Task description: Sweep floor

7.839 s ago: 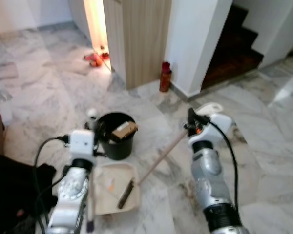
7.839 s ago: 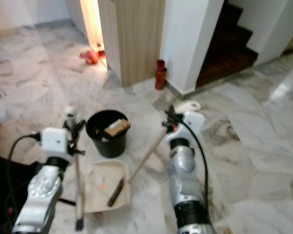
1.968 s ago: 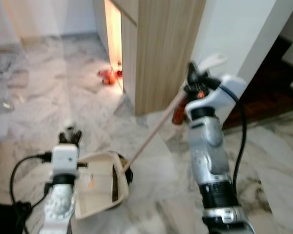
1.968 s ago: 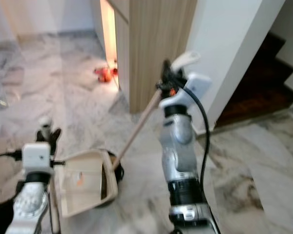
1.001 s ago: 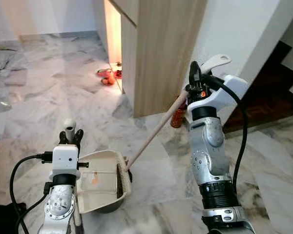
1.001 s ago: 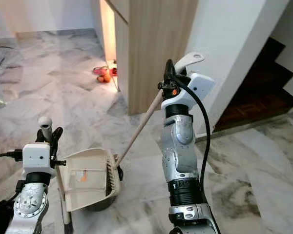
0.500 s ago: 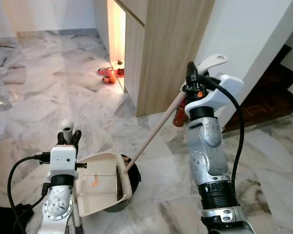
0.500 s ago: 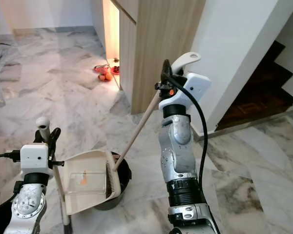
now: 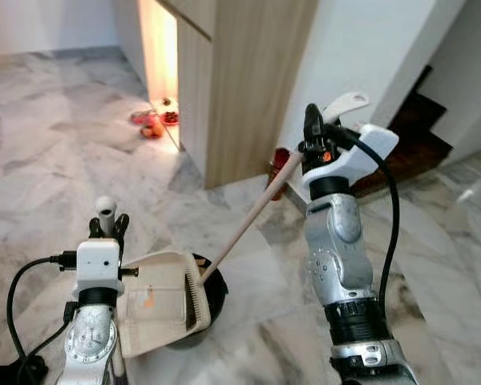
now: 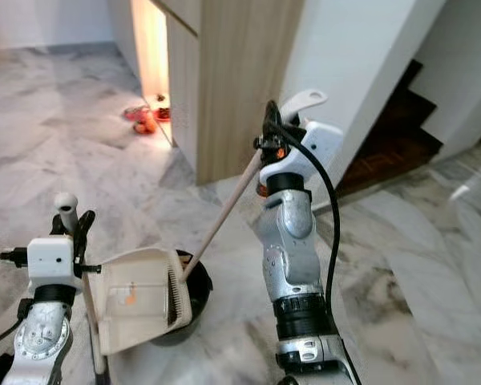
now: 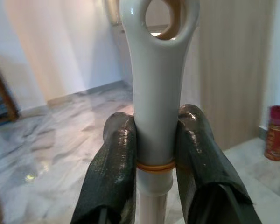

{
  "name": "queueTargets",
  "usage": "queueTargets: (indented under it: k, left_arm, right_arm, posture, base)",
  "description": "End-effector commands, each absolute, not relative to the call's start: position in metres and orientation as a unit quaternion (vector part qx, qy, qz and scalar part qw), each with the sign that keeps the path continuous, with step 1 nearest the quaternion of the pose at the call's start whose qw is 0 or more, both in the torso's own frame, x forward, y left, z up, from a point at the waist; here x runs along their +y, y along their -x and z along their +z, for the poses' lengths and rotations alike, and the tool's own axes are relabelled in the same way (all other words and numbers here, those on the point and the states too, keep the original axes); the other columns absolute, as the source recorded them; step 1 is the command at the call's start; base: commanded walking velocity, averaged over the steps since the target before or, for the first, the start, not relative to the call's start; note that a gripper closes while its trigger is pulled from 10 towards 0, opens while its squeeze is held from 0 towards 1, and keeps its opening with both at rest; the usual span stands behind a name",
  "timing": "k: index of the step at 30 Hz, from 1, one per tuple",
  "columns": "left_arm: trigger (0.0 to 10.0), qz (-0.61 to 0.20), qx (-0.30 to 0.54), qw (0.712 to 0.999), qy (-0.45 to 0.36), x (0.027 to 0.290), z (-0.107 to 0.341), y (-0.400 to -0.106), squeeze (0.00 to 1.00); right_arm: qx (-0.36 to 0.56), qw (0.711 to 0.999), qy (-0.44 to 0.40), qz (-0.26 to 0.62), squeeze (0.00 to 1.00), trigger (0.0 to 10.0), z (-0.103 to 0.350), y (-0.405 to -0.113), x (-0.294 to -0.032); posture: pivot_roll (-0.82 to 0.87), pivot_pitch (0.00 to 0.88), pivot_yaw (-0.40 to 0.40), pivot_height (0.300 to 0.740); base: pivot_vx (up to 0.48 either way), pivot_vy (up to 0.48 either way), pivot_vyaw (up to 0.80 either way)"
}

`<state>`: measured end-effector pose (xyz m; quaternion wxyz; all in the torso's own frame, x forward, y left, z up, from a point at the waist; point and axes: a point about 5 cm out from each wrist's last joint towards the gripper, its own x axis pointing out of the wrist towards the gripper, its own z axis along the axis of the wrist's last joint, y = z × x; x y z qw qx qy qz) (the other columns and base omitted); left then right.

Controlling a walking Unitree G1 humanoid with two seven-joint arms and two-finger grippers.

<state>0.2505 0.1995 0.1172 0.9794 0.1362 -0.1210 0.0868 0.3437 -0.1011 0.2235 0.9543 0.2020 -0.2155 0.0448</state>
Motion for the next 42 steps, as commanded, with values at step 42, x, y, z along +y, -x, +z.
queueTargets:
  k: [42]
  left_arm:
    - [10.0,0.066,-0.156,0.975,-0.143,0.191,0.132,-0.253,0.00]
  right_arm:
    - [-0.332,0.938,-0.097,0.030,0.00,10.0,0.260,-0.341,-0.122]
  posture:
    - [0.12,0.032,-0.061,0.740]
  base:
    - [0.000,0.012,0.00]
